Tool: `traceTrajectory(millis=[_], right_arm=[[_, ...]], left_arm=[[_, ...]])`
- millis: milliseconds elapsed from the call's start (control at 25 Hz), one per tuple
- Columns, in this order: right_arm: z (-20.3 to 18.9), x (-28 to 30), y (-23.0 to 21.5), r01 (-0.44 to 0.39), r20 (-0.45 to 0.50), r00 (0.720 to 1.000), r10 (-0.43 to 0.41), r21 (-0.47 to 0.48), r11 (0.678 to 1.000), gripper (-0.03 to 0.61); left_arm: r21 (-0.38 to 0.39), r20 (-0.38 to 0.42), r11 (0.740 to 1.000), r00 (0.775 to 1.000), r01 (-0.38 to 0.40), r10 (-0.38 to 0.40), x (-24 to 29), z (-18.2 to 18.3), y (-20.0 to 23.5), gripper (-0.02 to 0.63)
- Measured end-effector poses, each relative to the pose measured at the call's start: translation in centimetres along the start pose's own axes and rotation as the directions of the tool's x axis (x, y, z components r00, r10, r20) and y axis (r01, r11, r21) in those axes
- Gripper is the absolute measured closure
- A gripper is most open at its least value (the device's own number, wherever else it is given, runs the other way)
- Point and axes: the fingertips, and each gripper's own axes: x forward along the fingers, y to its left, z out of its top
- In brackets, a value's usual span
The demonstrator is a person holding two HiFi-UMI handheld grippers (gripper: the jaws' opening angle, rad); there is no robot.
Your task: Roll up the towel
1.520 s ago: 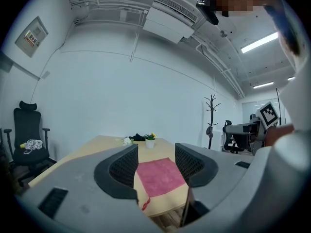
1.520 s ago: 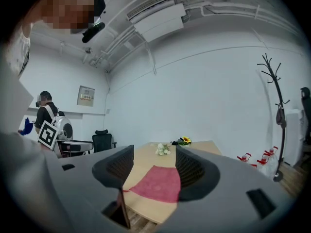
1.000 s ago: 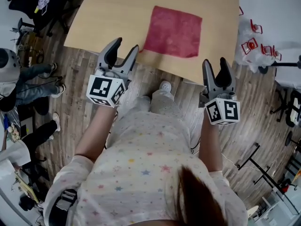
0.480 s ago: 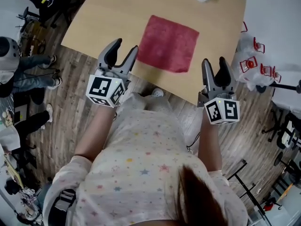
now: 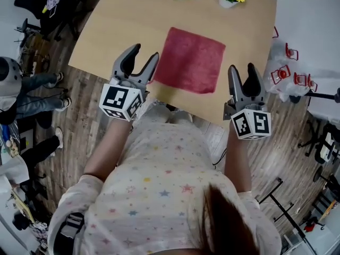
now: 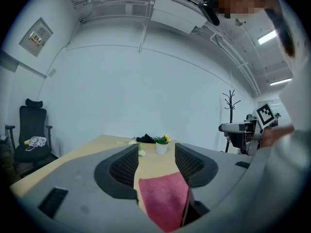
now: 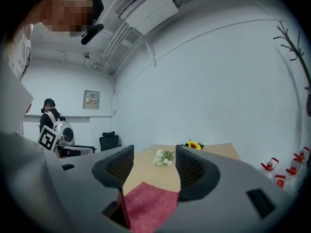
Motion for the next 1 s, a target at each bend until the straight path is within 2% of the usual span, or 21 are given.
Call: traceTrajectory(millis=[320, 600, 1000], right_arm=[[0.5, 3.8, 1.7, 0.075, 0.005, 0.997, -0.075, -0.011, 0.997, 0.311], [-0.4, 5.3, 2.0, 0.128, -0.005, 0.992, -0.128, -0.012, 0.992, 0.311], [-2.9, 5.0, -0.6, 0.109, -0.091, 0.99, -0.108, 0.009, 0.994, 0.311]], left_arm=[[0.052, 0.049, 0.998, 0.998, 0.036, -0.038, 3.3, 2.4, 4.1, 0.399], [0.041, 0.041, 0.994, 0.994, 0.101, -0.103, 5.7, 2.2, 5.6, 0.399], [-0.006, -0.013, 0.998, 0.998, 0.06, -0.06, 6.2, -0.6, 5.0, 0.397]])
